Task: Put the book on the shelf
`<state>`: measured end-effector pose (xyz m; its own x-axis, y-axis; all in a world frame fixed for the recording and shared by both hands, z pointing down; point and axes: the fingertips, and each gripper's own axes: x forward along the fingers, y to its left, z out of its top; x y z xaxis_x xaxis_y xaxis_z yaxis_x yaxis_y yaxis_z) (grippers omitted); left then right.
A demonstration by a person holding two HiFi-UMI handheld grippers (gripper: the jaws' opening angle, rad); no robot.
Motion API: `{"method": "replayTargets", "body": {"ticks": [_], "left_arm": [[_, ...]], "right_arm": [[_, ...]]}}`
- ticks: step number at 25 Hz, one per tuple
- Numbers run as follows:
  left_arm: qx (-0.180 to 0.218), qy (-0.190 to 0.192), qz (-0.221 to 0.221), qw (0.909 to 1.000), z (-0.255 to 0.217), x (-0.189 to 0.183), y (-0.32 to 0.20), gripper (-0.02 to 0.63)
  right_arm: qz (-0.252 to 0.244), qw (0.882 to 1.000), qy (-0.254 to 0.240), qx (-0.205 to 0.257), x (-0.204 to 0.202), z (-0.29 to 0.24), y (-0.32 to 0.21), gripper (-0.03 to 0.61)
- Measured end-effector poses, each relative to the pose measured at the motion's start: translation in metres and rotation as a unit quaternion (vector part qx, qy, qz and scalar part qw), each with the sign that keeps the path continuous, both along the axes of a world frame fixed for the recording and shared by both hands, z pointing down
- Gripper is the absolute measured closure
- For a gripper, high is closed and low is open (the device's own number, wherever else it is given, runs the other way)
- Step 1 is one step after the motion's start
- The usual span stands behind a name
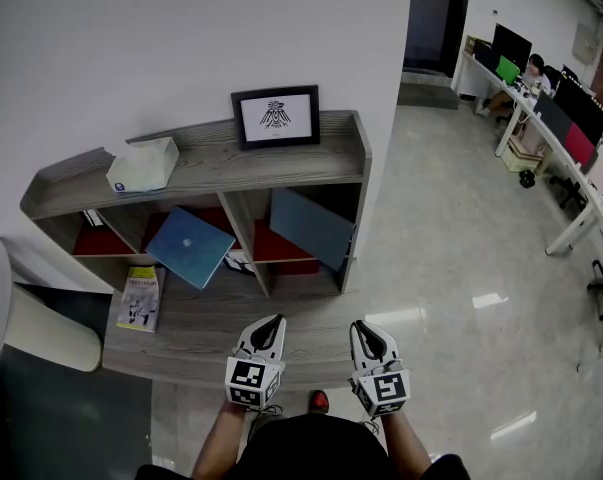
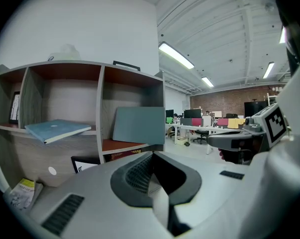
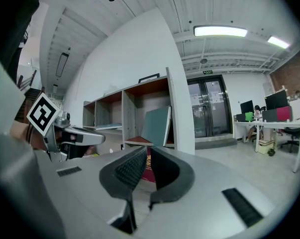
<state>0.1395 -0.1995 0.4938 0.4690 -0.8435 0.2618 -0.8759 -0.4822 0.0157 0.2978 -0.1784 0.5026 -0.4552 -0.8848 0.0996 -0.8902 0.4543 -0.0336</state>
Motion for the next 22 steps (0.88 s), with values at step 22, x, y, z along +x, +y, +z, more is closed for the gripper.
{"method": "replayTargets", "body": {"ticks": [22], "left_arm": [[0.001,0.003,0.002,1.0,-0.003,-0.002,0.005,0.607]], "right_arm": [[-0.014,1.0,-0.008,-0.004,-0.012,-0.005,0.008,0.54]]}}
